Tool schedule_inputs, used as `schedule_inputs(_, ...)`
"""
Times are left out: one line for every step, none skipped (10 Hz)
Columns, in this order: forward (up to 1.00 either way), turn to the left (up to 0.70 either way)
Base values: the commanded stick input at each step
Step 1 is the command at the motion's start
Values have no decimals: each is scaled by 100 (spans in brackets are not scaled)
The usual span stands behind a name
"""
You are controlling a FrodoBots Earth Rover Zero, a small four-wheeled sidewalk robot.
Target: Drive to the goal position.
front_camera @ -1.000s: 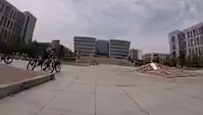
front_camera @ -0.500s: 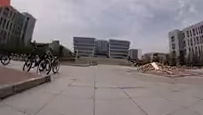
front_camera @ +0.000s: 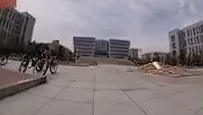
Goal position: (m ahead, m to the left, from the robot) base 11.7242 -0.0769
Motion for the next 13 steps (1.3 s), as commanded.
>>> schedule_inputs(45,0)
schedule_inputs(45,0)
schedule_inputs(45,0)
schedule_inputs(45,0)
schedule_inputs(45,0)
schedule_inputs(45,0)
schedule_inputs(45,0)
schedule_inputs(45,0)
schedule_inputs(45,0)
schedule_inputs(45,0)
schedule_inputs(45,0)
schedule_inputs(45,0)
schedule_inputs(45,0)
